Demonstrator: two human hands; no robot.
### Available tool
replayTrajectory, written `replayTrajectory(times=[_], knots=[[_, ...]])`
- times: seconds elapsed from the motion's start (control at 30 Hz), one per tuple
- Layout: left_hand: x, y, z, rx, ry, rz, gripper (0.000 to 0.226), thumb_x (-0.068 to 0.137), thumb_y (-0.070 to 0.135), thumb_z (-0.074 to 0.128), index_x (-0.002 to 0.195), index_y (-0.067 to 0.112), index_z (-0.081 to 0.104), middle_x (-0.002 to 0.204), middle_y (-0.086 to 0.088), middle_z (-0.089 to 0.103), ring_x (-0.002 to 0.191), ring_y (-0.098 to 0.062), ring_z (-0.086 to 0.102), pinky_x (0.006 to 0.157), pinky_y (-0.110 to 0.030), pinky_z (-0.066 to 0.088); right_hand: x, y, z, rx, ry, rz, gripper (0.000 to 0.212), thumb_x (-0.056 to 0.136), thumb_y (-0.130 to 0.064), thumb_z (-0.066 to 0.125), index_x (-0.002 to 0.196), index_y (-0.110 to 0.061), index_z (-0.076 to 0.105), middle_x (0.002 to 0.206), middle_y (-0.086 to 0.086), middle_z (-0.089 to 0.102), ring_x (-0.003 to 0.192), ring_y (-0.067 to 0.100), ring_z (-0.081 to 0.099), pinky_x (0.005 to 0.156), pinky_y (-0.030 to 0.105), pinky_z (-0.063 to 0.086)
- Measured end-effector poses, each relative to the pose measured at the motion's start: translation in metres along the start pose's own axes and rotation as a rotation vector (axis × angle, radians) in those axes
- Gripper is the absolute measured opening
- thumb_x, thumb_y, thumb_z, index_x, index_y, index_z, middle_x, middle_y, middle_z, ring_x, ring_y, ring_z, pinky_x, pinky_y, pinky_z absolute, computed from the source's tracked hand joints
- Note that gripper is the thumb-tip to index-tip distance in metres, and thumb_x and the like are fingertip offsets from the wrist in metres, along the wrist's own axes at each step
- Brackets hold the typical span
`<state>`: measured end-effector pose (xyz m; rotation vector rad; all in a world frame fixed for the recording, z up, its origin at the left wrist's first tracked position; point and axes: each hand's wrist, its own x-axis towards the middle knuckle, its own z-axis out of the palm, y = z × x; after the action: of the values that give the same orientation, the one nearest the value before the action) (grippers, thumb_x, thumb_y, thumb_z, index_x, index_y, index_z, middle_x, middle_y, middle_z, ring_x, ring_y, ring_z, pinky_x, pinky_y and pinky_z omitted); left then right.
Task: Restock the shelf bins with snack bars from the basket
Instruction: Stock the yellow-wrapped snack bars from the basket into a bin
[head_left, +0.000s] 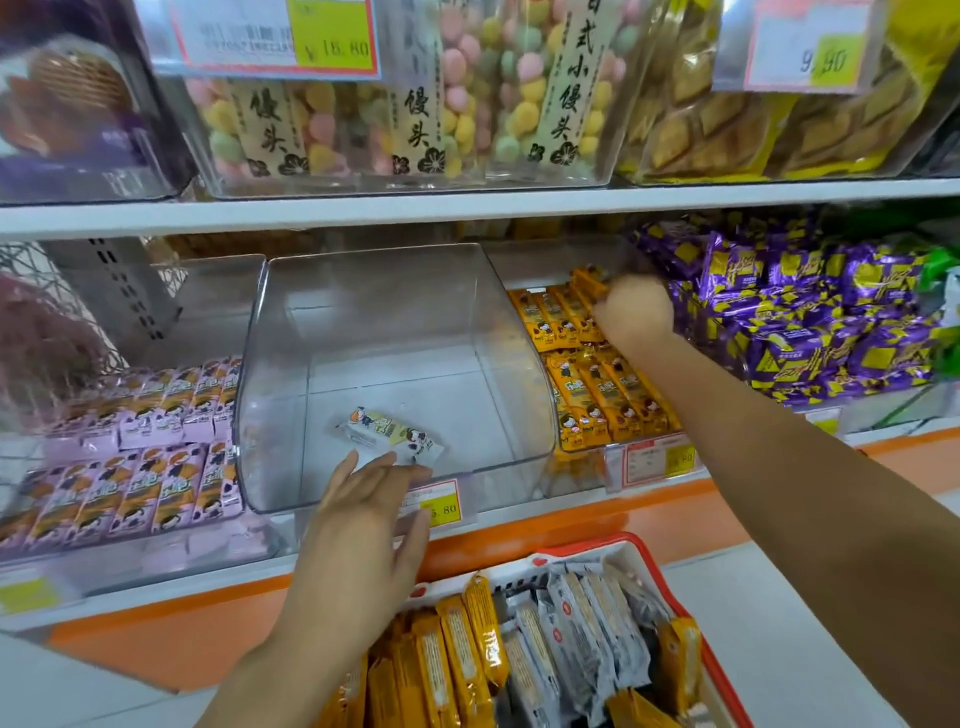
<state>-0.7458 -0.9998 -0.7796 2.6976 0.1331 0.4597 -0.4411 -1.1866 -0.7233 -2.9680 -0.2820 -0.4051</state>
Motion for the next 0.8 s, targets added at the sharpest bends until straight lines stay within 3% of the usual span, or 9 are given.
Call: replayTrajectory(times=[0.07, 0.1, 0.23, 0.37, 0.47, 0.53, 0.6, 0.7, 0.8], knots=[[0.000, 0.000, 0.000, 0.014, 0.014, 0.003, 0.041, 0.087, 0.041, 0.039, 0.111, 0.022, 0.065, 0.108, 0.004, 0.069, 0.114, -0.018, 0.060, 0.110, -0.040, 0.026, 0.003, 0.002, -0.004, -0.169, 0.088, -0.019, 0.039, 0.090, -0.023, 0.053, 0.123, -0.003, 0.054, 0.127, 0.020, 0.048, 0.116, 0.035, 0.046, 0.084, 0.037, 0.043], [0.000, 0.000, 0.000, 0.021, 0.021, 0.006, 0.041, 0.087, 0.041, 0.039, 0.111, 0.022, 0.066, 0.108, 0.004, 0.069, 0.113, -0.019, 0.060, 0.110, -0.040, 0.027, 0.004, 0.003, -0.006, -0.236, 0.094, -0.023, 0.040, 0.091, -0.023, 0.053, 0.126, -0.004, 0.053, 0.130, 0.020, 0.045, 0.117, 0.036, 0.045, 0.085, 0.038, 0.042], [0.000, 0.000, 0.001, 0.031, 0.030, 0.021, 0.043, 0.087, 0.041, 0.038, 0.112, 0.020, 0.066, 0.109, 0.001, 0.069, 0.112, -0.021, 0.061, 0.111, -0.038, 0.026, 0.001, 0.004, -0.006, -0.333, 0.014, -0.037, 0.025, 0.094, -0.012, 0.049, 0.116, -0.005, 0.059, 0.109, 0.015, 0.058, 0.092, 0.030, 0.060, 0.065, 0.031, 0.040], [-0.002, -0.004, 0.000, 0.011, 0.006, 0.052, 0.048, 0.085, 0.039, 0.039, 0.119, 0.014, 0.064, 0.117, -0.007, 0.067, 0.121, -0.025, 0.054, 0.114, -0.025, 0.012, -0.012, 0.001, -0.012, -0.305, -0.039, -0.028, 0.025, 0.095, -0.006, 0.046, 0.114, -0.002, 0.061, 0.119, 0.017, 0.057, 0.102, 0.033, 0.062, 0.072, 0.035, 0.045], [-0.004, -0.004, -0.004, -0.076, 0.014, 0.060, 0.052, 0.087, 0.039, 0.038, 0.124, 0.012, 0.061, 0.126, -0.006, 0.063, 0.129, -0.021, 0.046, 0.114, -0.017, 0.007, -0.029, -0.006, -0.029, -0.216, 0.000, -0.032, 0.029, 0.099, -0.015, 0.044, 0.118, 0.001, 0.058, 0.124, 0.021, 0.052, 0.106, 0.036, 0.059, 0.080, 0.040, 0.049], [-0.009, 0.001, -0.009, -0.182, 0.068, 0.058, 0.044, 0.091, 0.035, 0.044, 0.124, 0.013, 0.061, 0.126, -0.002, 0.062, 0.125, -0.011, 0.046, 0.112, -0.009, 0.010, -0.049, -0.012, -0.044, -0.091, 0.078, -0.090, 0.032, 0.099, -0.022, 0.044, 0.112, 0.002, 0.060, 0.117, 0.023, 0.056, 0.101, 0.040, 0.060, 0.080, 0.042, 0.049], [-0.018, 0.006, -0.013, -0.277, 0.131, 0.069, 0.033, 0.092, 0.027, 0.050, 0.119, 0.015, 0.064, 0.119, 0.007, 0.061, 0.115, 0.001, 0.047, 0.104, -0.004, 0.023, -0.078, -0.018, -0.057, 0.064, 0.138, -0.184, 0.031, 0.097, -0.026, 0.047, 0.096, 0.000, 0.064, 0.098, 0.024, 0.064, 0.091, 0.041, 0.062, 0.076, 0.042, 0.049], [-0.036, 0.011, -0.017, -0.318, 0.181, 0.099, 0.021, 0.092, 0.026, 0.049, 0.096, 0.015, 0.067, 0.096, 0.009, 0.062, 0.091, -0.001, 0.055, 0.083, -0.014, 0.042, -0.137, -0.024, -0.064, 0.220, 0.106, -0.287, 0.034, 0.094, -0.028, 0.052, 0.075, -0.002, 0.061, 0.072, 0.019, 0.062, 0.072, 0.036, 0.059, 0.062, 0.035, 0.041], [-0.052, 0.007, -0.014, -0.188, 0.005, -0.016, 0.022, 0.092, 0.030, 0.049, 0.084, 0.017, 0.065, 0.084, 0.006, 0.063, 0.078, -0.010, 0.058, 0.072, -0.028, 0.047, -0.208, -0.034, -0.050, 0.345, -0.031, -0.357, 0.029, 0.093, -0.025, 0.054, 0.071, -0.006, 0.060, 0.068, 0.012, 0.062, 0.066, 0.030, 0.058, 0.059, 0.033, 0.042]])
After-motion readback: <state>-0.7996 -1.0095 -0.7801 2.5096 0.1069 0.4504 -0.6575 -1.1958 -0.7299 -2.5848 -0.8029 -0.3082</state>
